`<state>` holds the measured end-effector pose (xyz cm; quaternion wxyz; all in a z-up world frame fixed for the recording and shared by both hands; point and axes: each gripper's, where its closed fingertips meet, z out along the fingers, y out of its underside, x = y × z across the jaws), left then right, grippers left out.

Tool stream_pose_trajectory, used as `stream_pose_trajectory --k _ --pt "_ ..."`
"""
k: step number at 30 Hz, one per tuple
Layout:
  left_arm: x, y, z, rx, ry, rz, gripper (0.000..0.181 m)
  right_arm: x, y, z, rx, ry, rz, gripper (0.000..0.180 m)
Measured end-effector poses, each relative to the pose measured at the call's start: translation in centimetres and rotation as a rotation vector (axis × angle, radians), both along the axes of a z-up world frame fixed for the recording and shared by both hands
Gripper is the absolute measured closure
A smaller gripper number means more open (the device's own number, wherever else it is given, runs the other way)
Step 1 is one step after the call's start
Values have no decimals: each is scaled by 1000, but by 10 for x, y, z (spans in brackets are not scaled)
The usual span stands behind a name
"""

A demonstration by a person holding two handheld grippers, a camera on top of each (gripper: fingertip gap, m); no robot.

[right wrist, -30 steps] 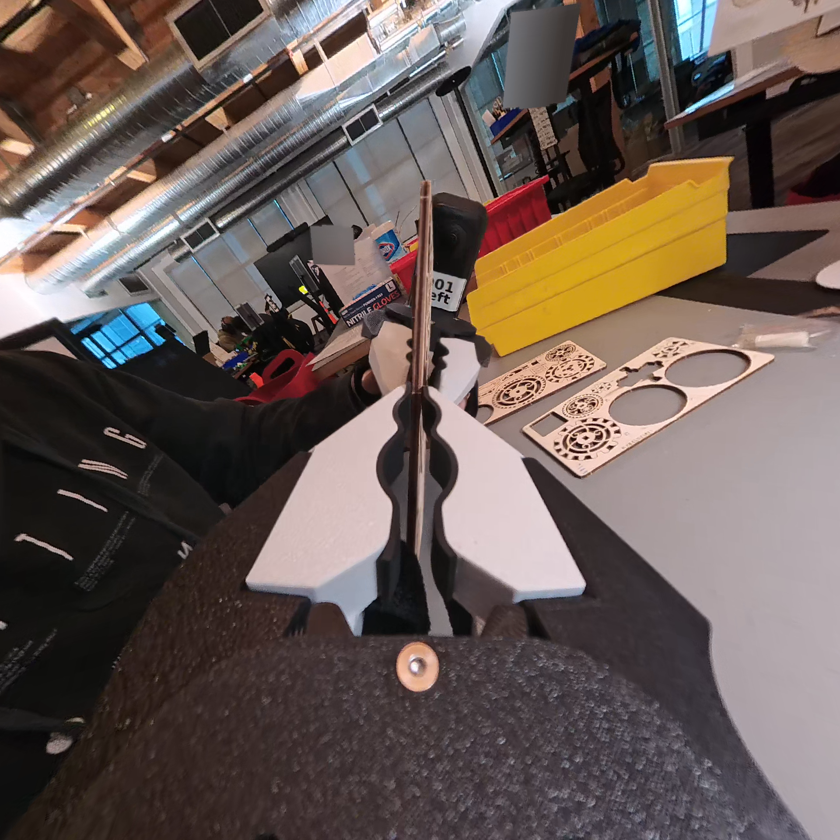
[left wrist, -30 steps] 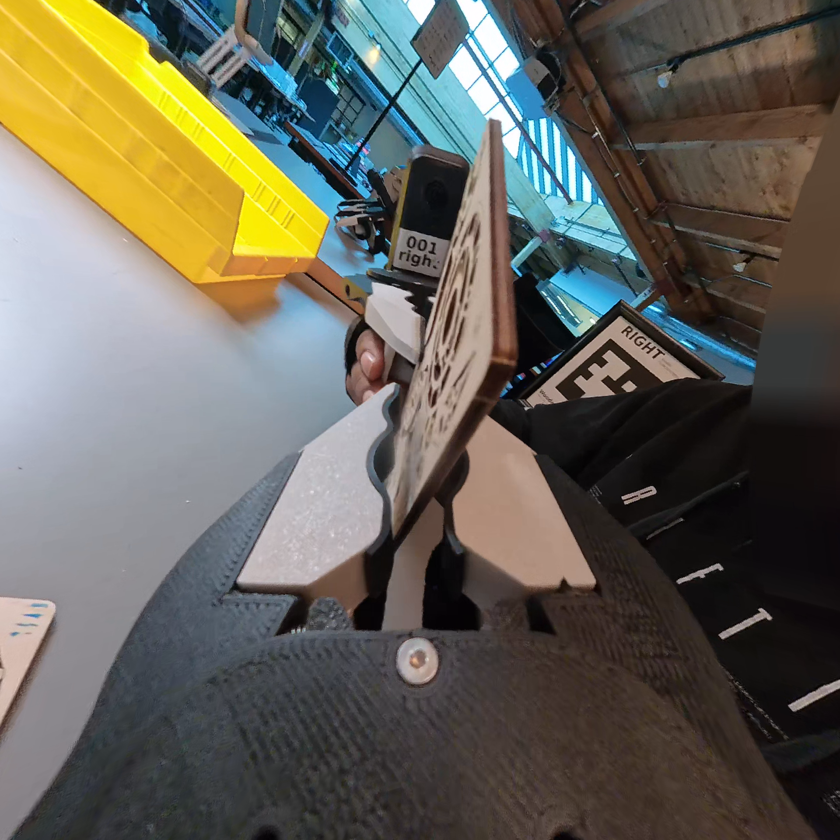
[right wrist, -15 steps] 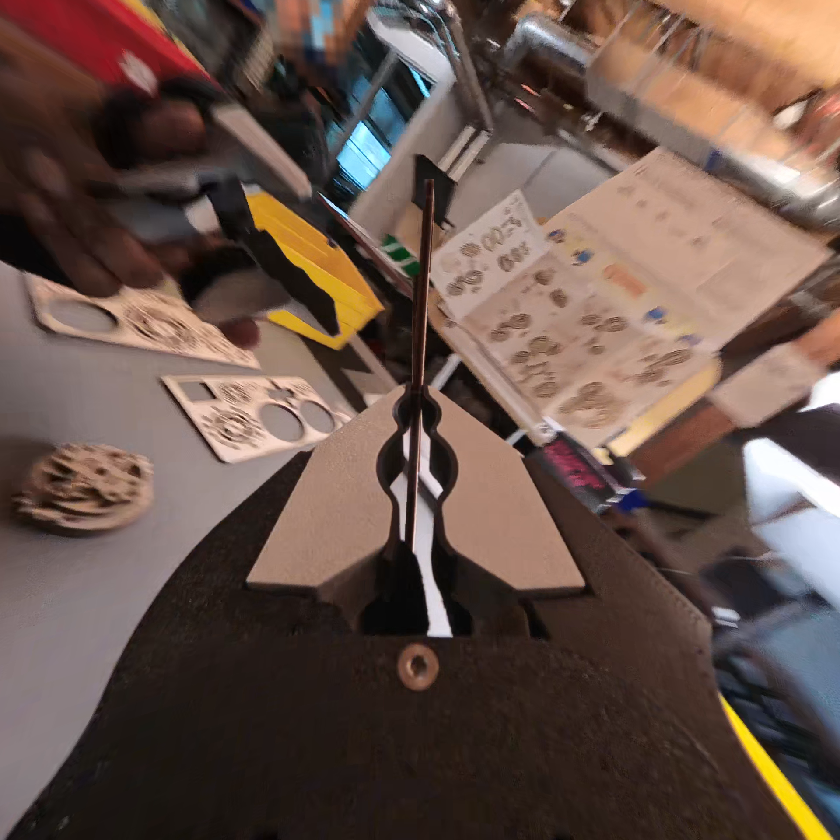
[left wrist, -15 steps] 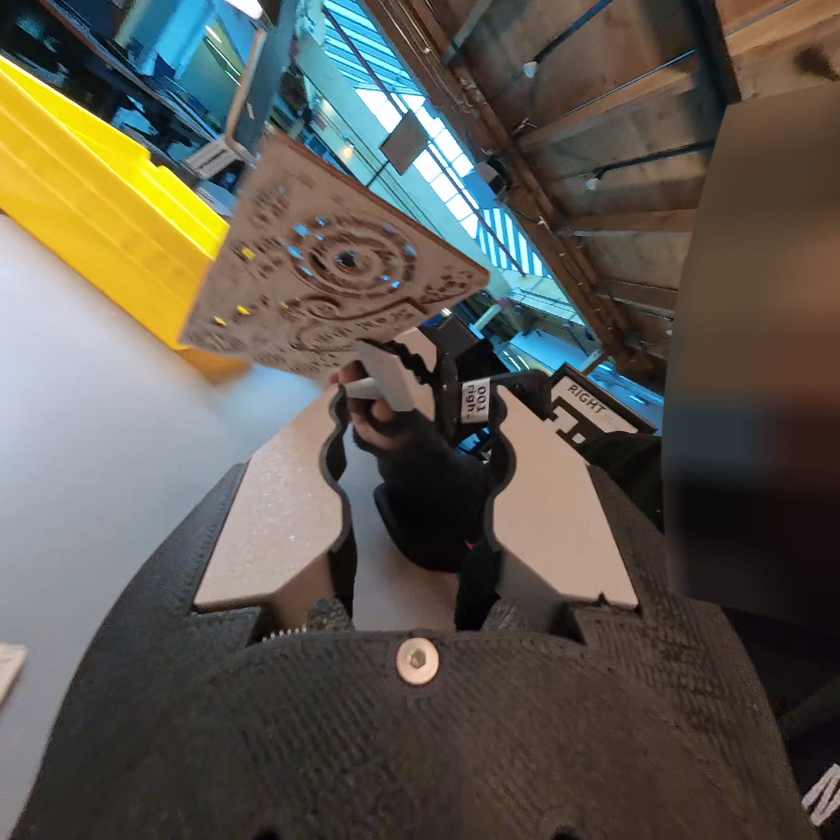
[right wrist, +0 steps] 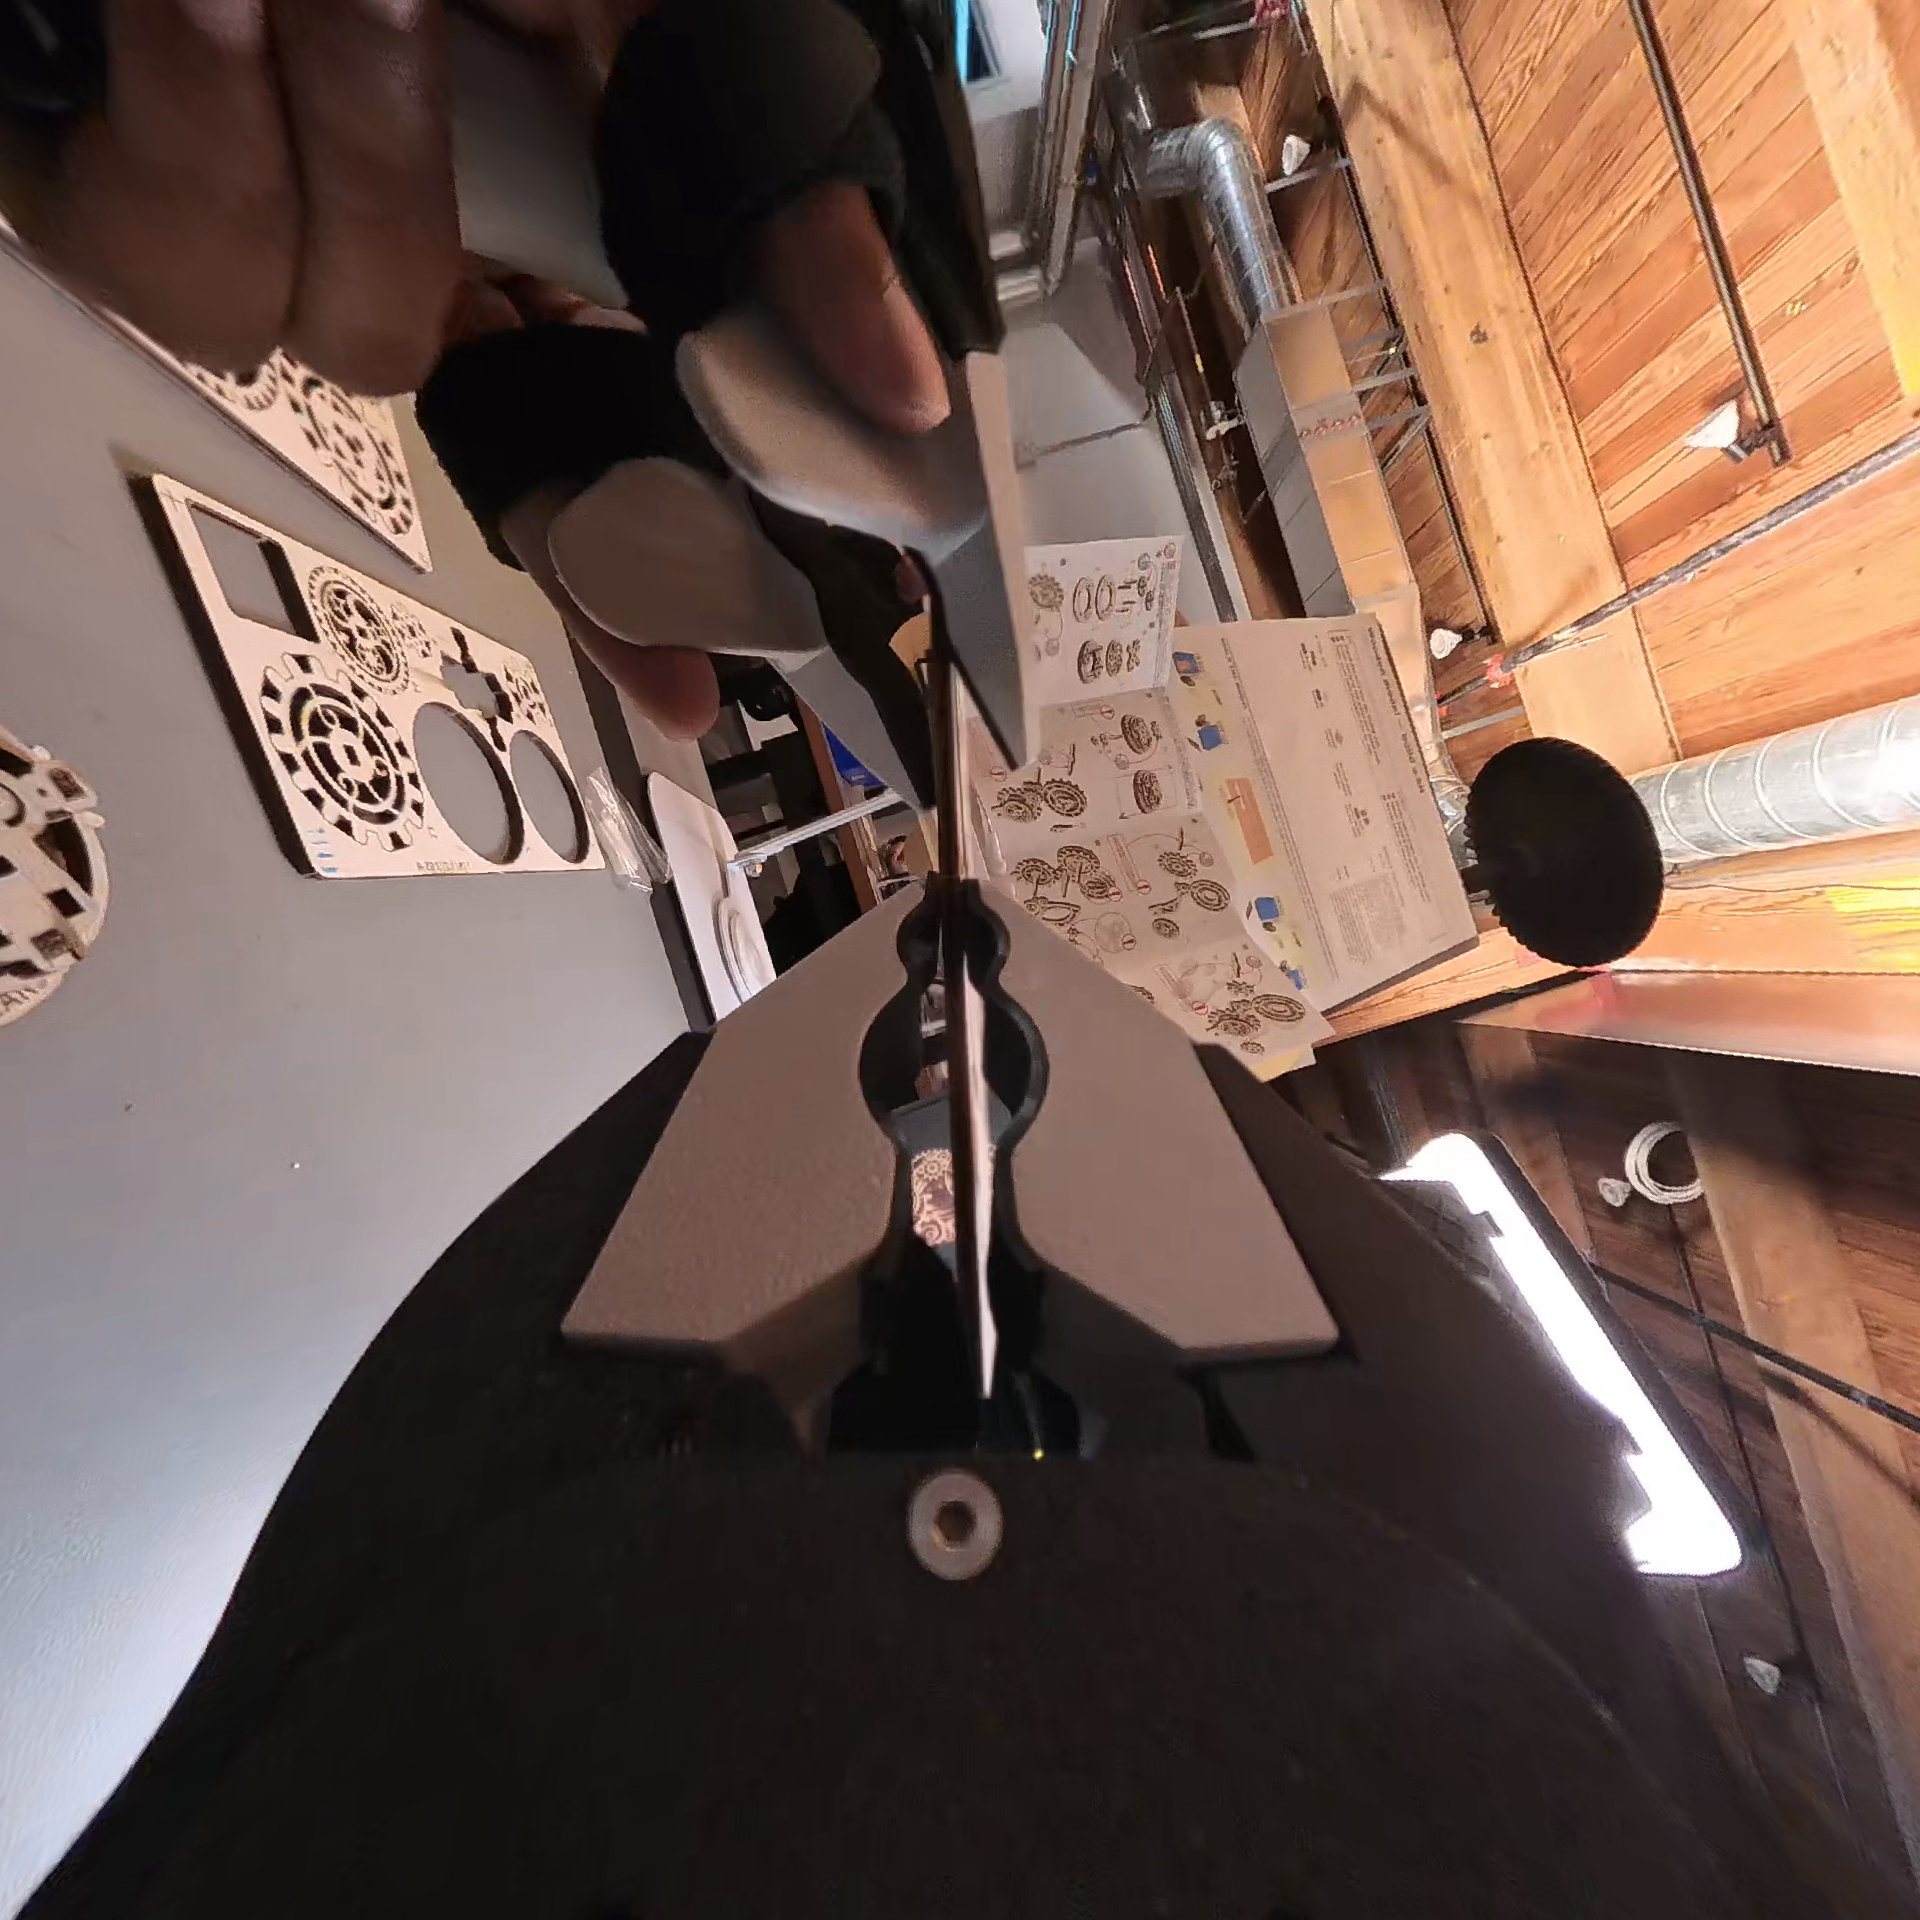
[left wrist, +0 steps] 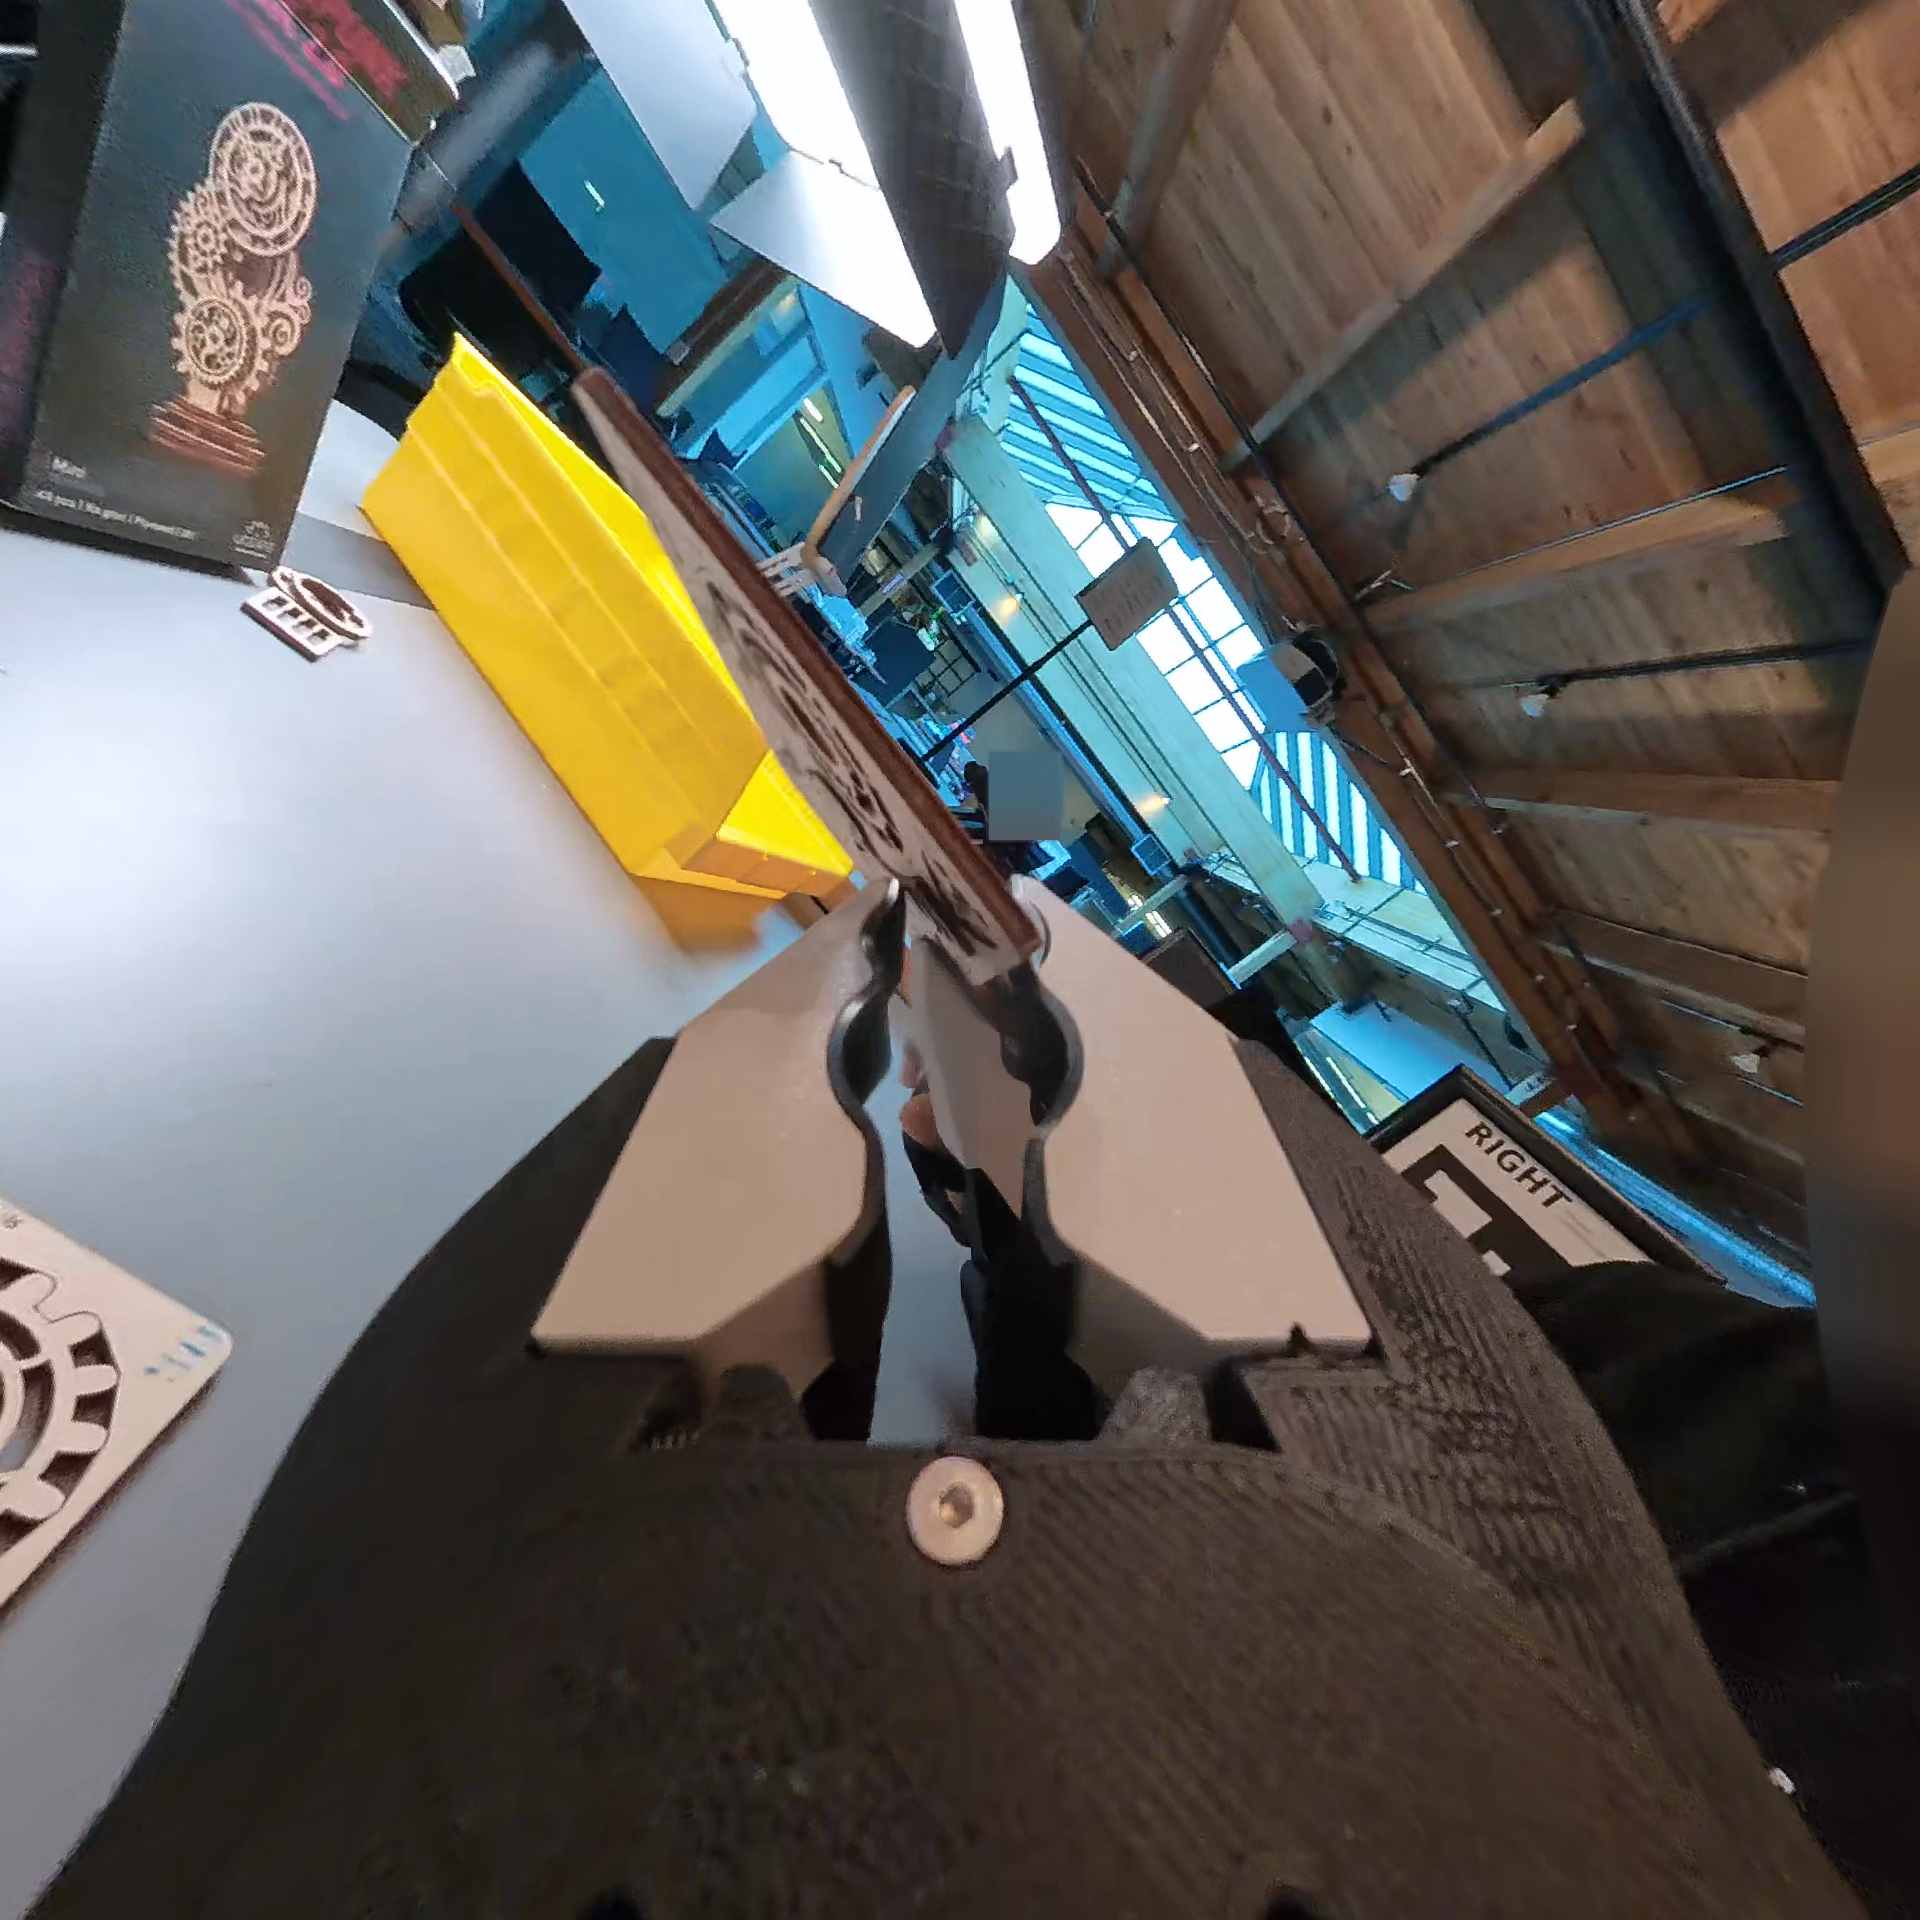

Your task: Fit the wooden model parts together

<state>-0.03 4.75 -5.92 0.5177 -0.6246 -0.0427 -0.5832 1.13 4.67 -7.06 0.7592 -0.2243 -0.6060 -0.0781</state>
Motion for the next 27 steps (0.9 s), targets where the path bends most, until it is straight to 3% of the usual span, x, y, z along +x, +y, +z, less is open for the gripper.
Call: stream_pose_trajectory --k 4,6,11,16,20,24,27 --pt "-5 -1 3 47 -38 13 173 -1 -3 -1 -33 4 14 174" --pt "-10 -1 6 74 -38 37 180 0 -8 3 -51 20 35 163" --pt "-28 1 8 113 -10 130 180 8 -25 27 -197 115 137 157" --pt "-43 -1 16 167 -46 180 179 34 9 49 -729 366 240 150" --pt "-46 -4 24 218 -88 186 180 37 45 22 -1324 440 340 130" --pt "-37 -8 27 248 -129 160 180 19 23 10 -1868 425 651 127" --pt "-23 -11 25 265 -127 134 180 11 8 16 -1987 441 780 136"
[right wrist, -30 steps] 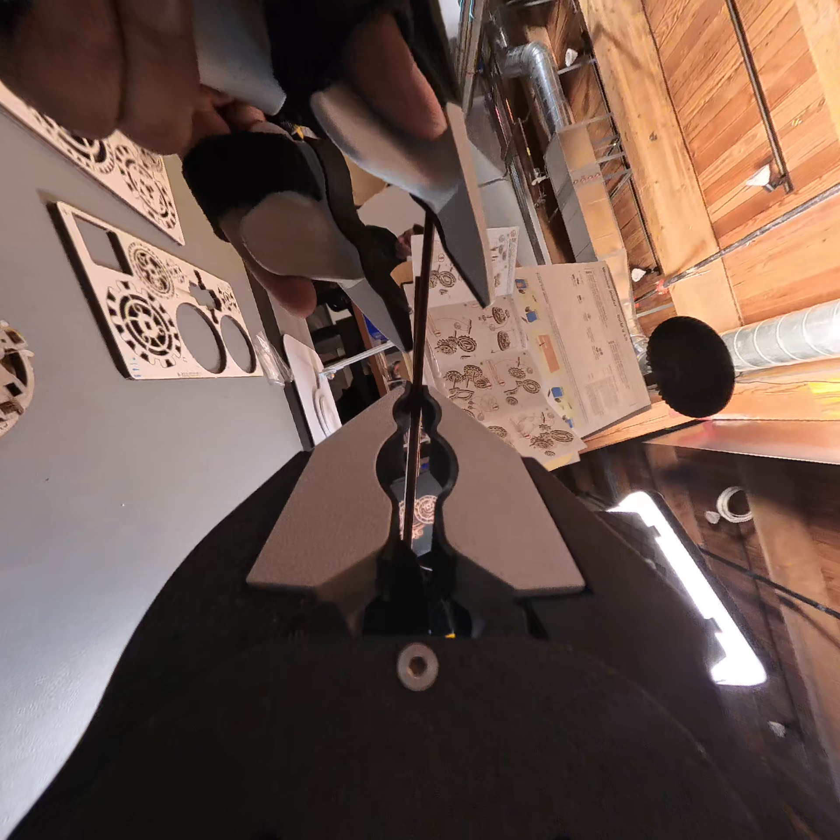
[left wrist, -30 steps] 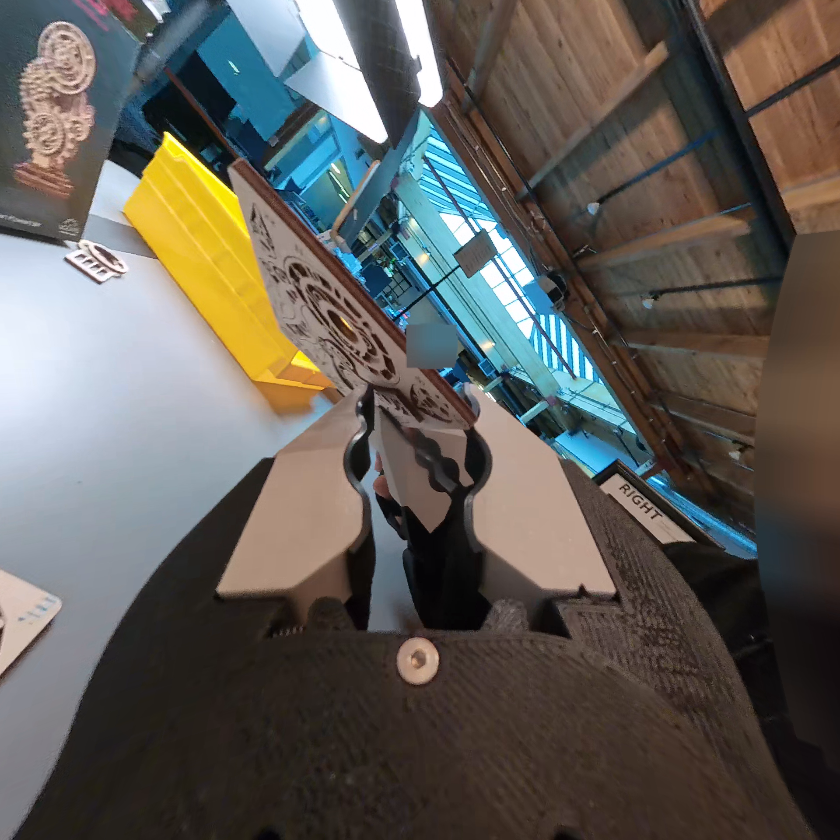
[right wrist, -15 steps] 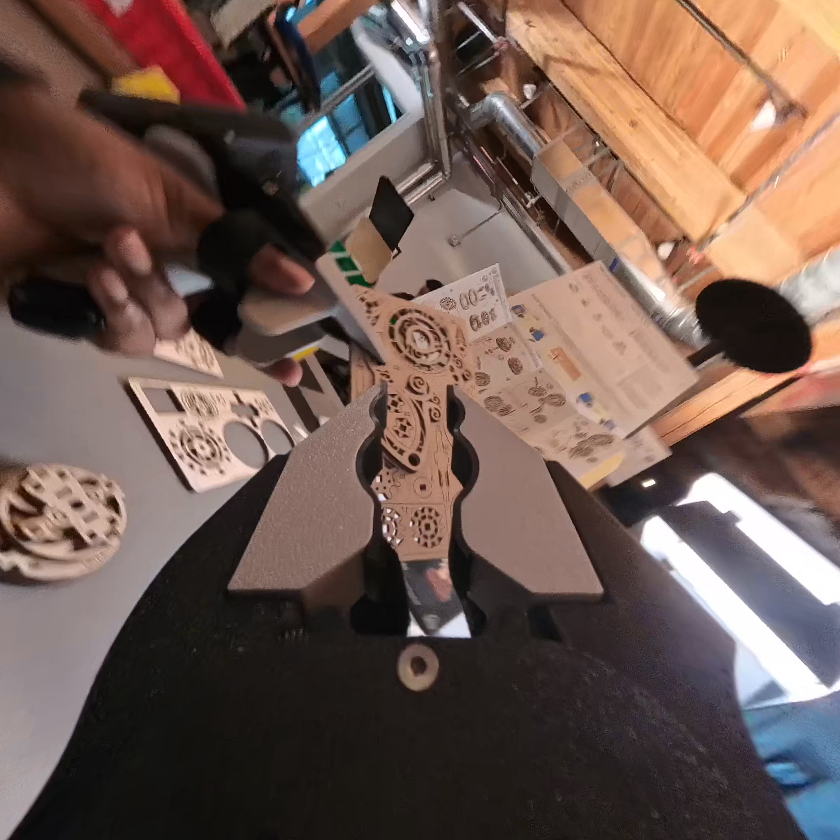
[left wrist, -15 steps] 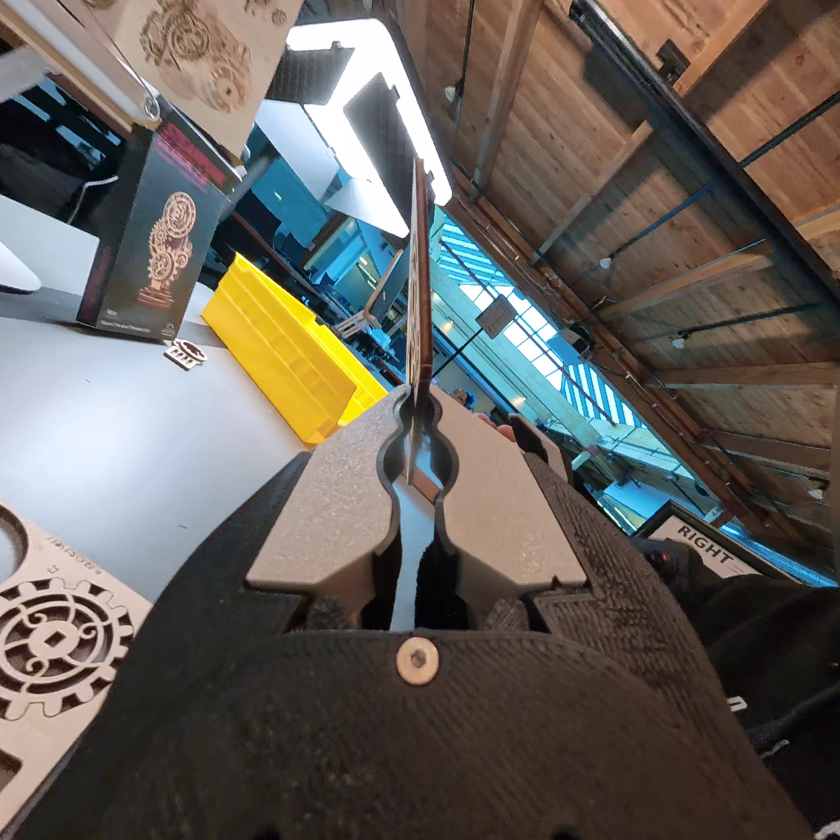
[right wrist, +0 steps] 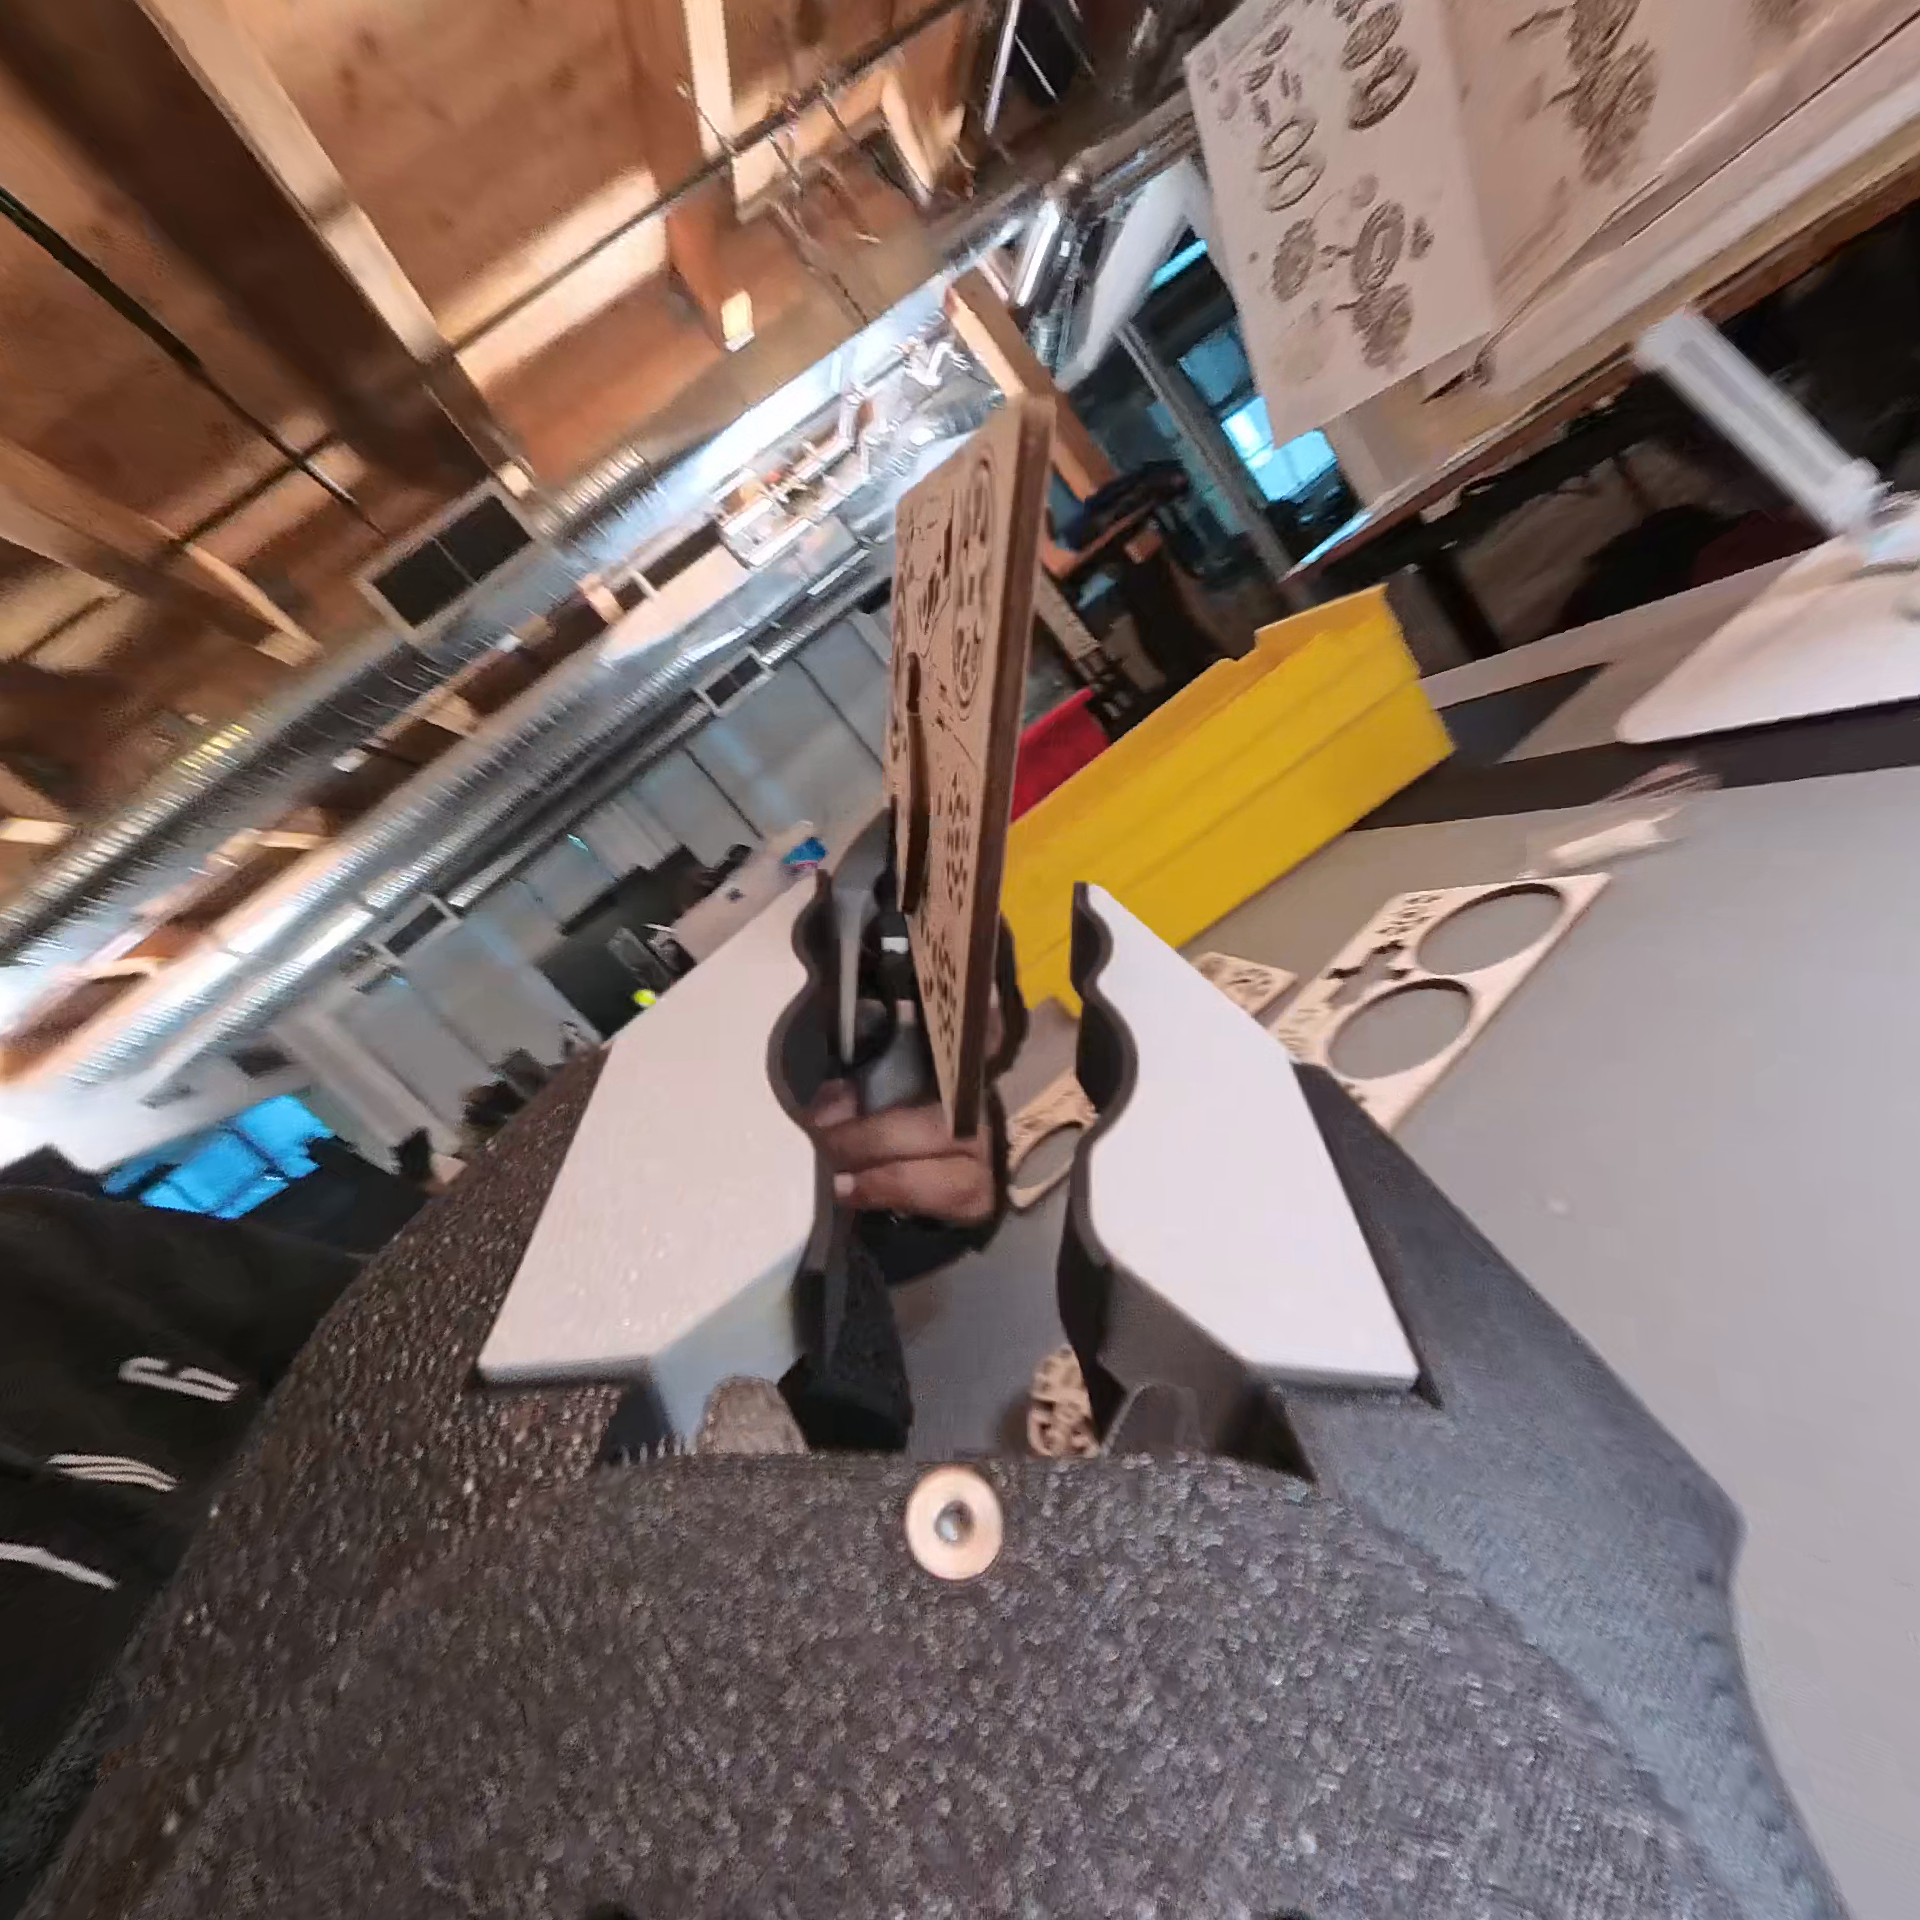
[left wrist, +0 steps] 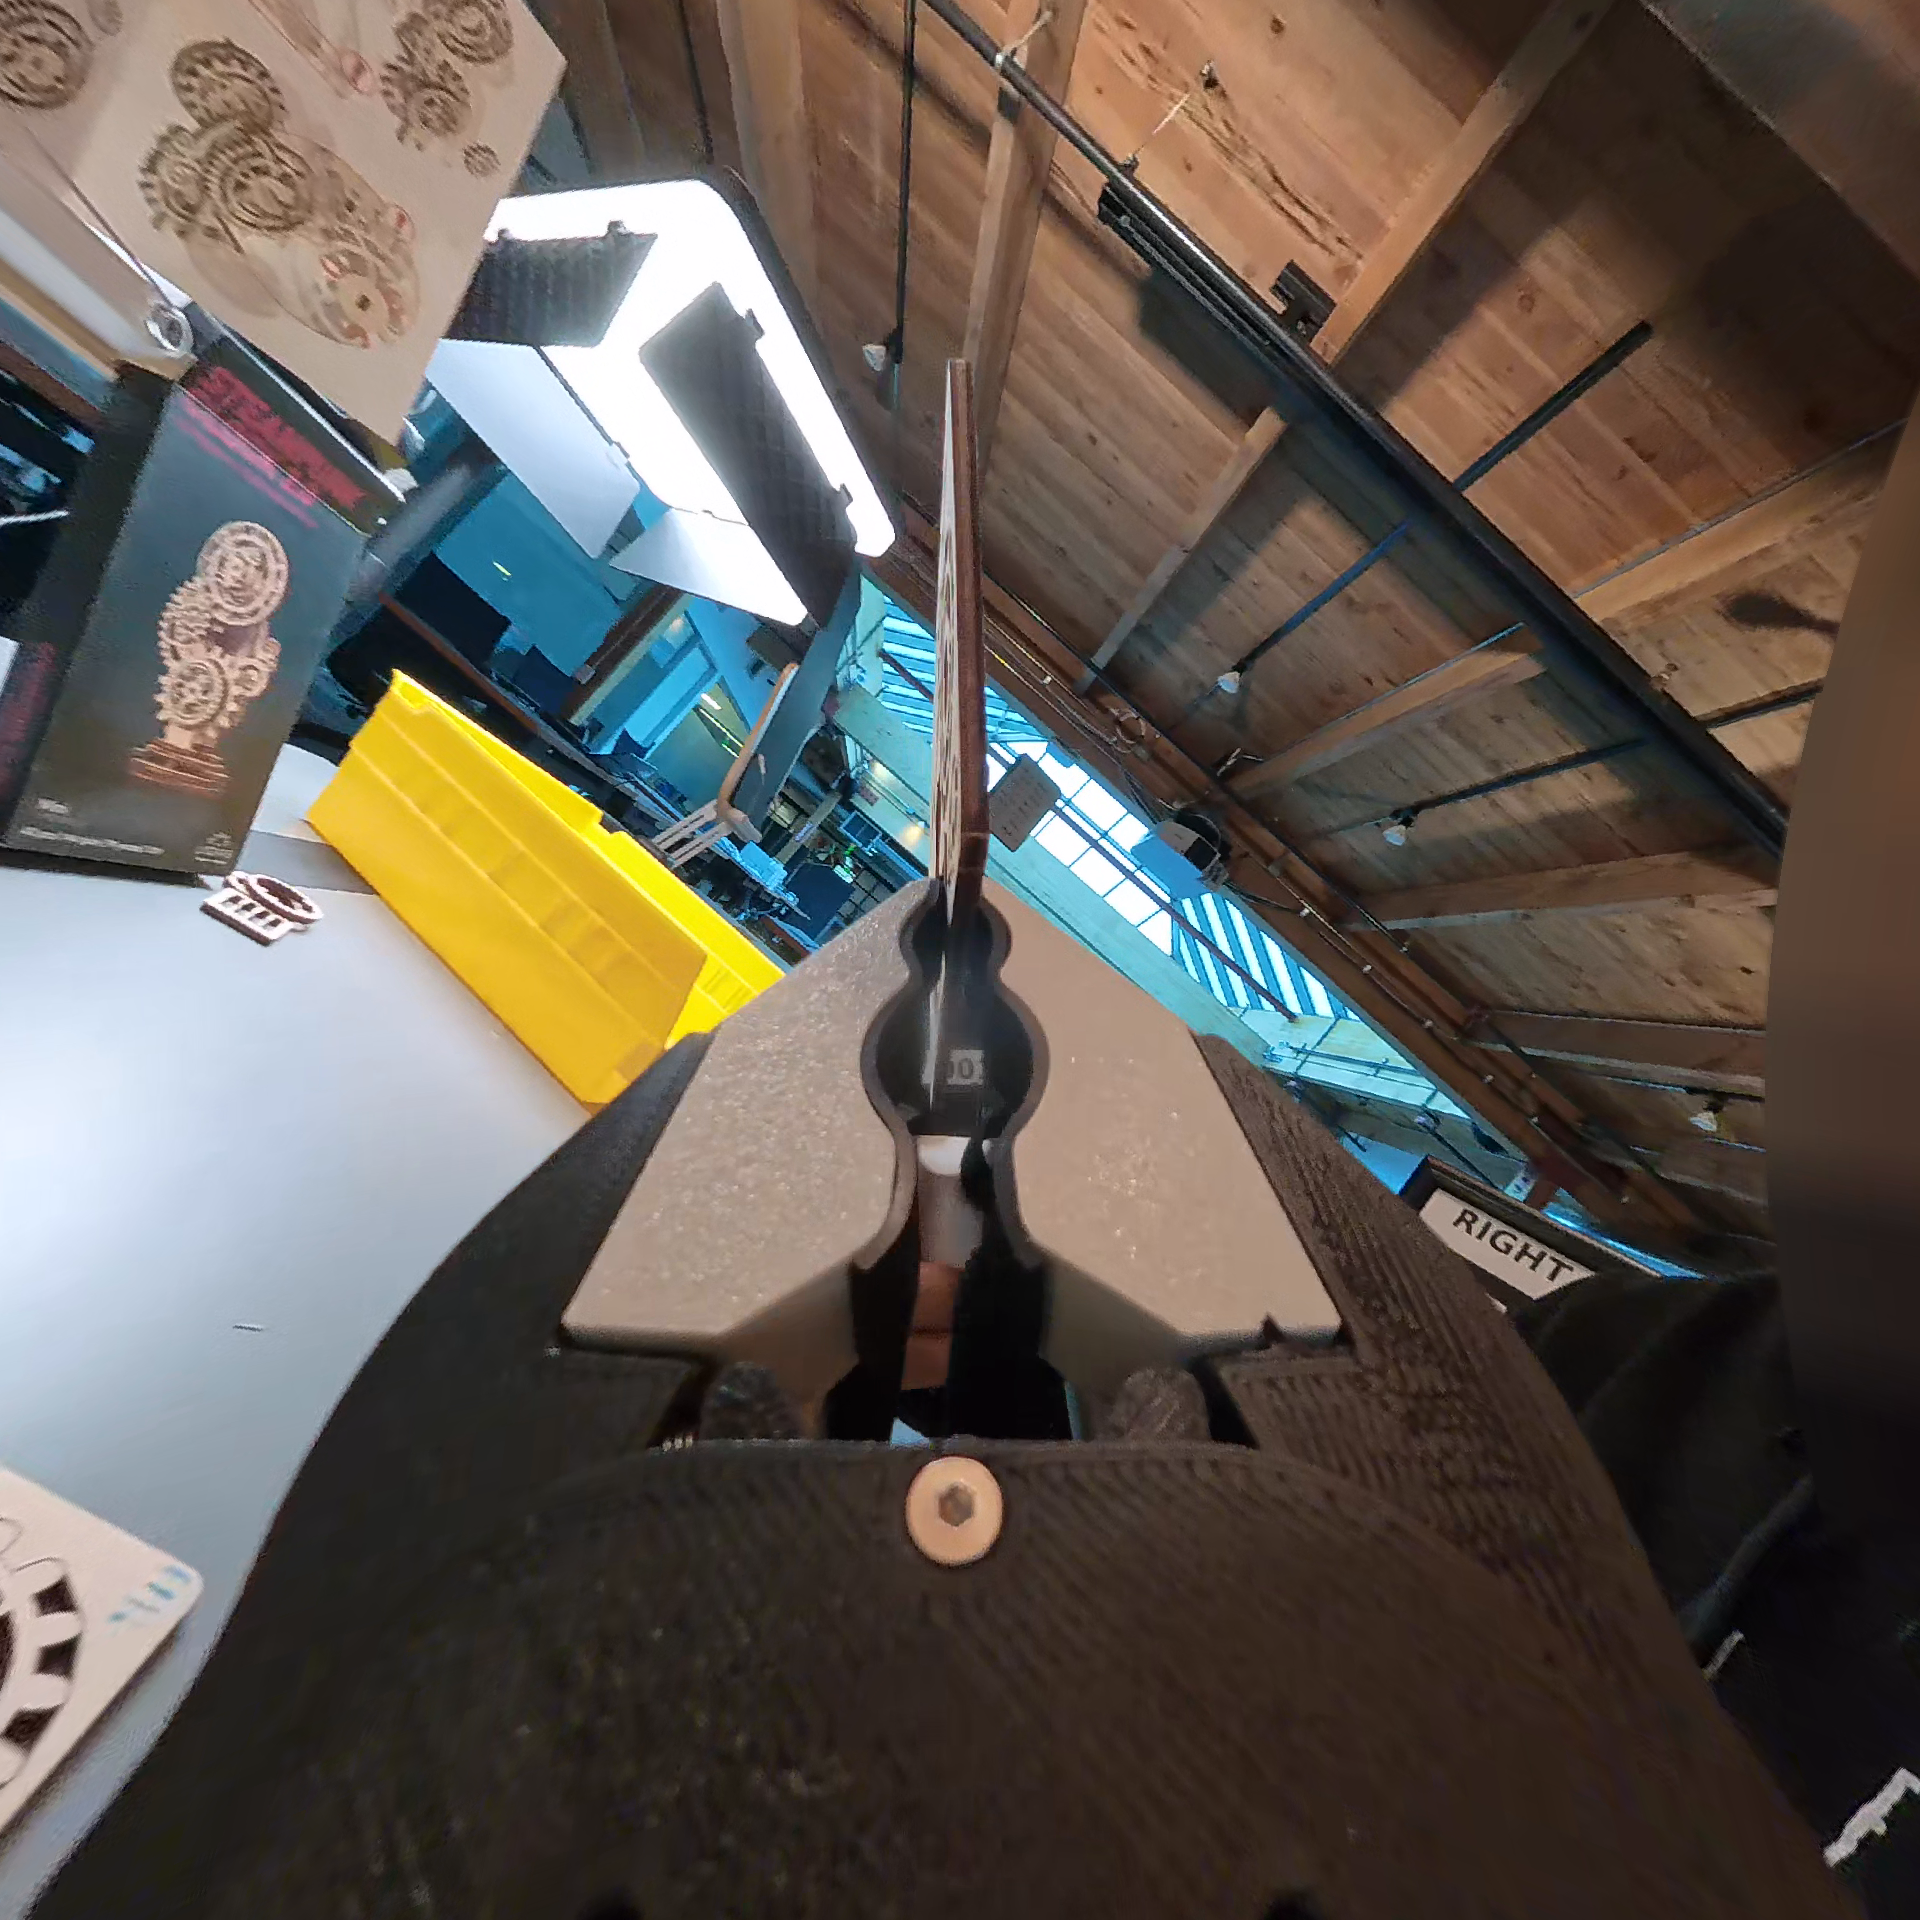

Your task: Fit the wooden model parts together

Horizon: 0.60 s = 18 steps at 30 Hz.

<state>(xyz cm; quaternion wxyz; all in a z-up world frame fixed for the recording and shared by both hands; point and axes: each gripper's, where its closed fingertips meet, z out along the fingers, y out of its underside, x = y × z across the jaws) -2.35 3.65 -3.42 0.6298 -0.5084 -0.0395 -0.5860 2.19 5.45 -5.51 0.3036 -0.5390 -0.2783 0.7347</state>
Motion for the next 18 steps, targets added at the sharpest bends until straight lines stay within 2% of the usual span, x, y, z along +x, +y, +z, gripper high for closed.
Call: stream_pose_trajectory --k 2,4,5,9,12,15,18 --pt "9 -2 -1 8 9 -17 180 -3 -8 4 -56 46 41 150" --pt "16 -2 -3 7 31 -28 180 -1 -8 8 -107 96 53 174" --pt "18 -3 -3 10 37 -29 180 1 -8 10 -111 119 63 178" --pt "25 -8 0 38 80 -85 178 6 -10 13 -39 91 116 178" --pt "23 -10 0 24 144 -194 153 17 -7 22 34 52 170 178" --pt "24 -14 -9 -10 318 -286 147 27 -6 17 107 -64 240 179" --pt "43 -22 -17 -33 460 -380 149 27 -19 0 163 -179 328 179"
